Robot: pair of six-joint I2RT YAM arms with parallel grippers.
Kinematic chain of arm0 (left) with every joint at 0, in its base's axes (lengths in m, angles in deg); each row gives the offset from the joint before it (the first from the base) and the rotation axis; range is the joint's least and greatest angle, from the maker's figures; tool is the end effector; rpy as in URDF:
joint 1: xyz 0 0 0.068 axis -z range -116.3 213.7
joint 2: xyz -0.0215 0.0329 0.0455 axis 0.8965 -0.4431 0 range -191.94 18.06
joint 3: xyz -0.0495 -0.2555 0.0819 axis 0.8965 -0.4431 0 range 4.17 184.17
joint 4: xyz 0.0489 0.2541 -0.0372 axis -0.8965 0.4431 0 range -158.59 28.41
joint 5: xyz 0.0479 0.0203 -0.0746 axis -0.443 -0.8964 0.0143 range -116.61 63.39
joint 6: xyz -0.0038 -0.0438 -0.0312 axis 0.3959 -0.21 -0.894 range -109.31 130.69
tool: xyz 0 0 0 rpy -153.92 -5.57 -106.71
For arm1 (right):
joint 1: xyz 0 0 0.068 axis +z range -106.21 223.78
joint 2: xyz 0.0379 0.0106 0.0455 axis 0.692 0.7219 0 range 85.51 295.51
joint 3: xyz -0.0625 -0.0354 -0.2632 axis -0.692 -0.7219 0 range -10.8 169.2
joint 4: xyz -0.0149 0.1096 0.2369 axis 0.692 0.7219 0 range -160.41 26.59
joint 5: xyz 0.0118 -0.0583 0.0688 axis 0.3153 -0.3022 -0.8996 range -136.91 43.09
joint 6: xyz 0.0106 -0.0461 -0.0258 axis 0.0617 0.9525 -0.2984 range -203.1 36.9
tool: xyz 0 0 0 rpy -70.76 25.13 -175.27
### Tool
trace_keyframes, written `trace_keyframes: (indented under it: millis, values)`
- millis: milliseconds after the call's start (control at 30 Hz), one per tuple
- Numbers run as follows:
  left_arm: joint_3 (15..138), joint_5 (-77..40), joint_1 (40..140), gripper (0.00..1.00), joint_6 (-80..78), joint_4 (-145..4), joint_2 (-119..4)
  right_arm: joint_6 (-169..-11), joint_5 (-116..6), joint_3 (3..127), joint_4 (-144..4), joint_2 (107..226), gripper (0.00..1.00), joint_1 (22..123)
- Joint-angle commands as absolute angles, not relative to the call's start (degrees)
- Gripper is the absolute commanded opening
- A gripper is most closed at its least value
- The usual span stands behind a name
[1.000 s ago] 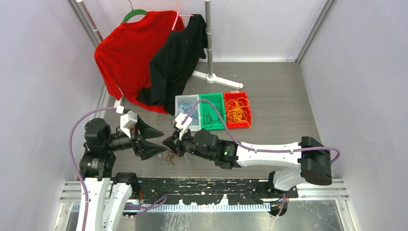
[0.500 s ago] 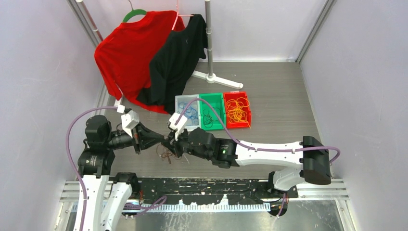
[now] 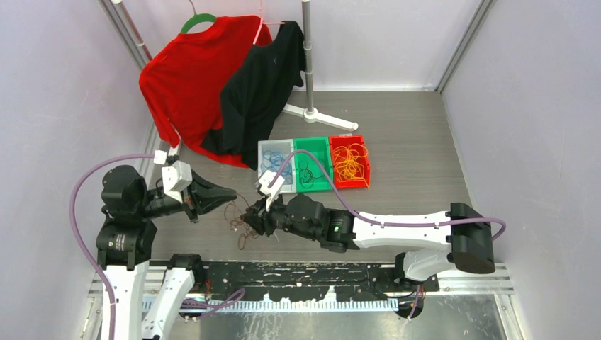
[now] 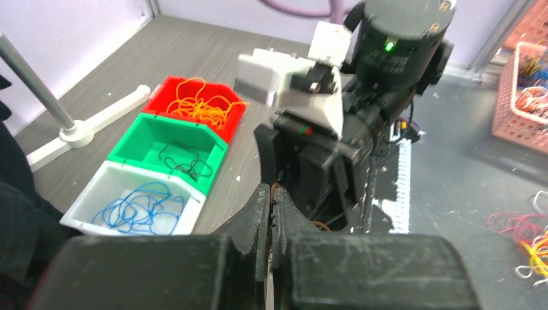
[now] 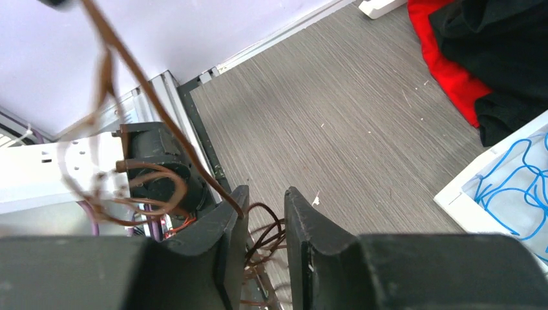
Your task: Untangle the cables
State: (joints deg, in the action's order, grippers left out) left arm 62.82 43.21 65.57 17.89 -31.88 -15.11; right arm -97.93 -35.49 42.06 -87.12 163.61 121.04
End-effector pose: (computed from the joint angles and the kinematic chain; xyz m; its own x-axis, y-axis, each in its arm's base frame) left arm 0.0778 -0.0362 0.4007 -0.0763 0.0457 -0.9960 0.9485 0.3113 -0.0583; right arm 0.0776 0.3109 0.3056 -0.2653 -0.0356 -0.9635 -0.8741 0.4307 0.2247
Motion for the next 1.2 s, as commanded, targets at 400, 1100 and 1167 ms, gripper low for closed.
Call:
trace_keyframes:
  millis: [400,1100,1167]
  values:
    - [70.65,47.29,65.37,0.00,-5.85,-50.06,-17.25,-103.67,-31.31,36.80,-99.85,168.16,0.36,121.13]
    - [91.59,42.28,65.37,0.00,-8.76,-59.55,-25.28,-109.28,-23.54,27.53,-106.31,171.03,0.40,121.13]
    - [95.12,39.87,65.37,0.00,-7.20,-60.44,-26.76,-110.16,-23.13,26.54,-107.30,171.40,0.42,121.12]
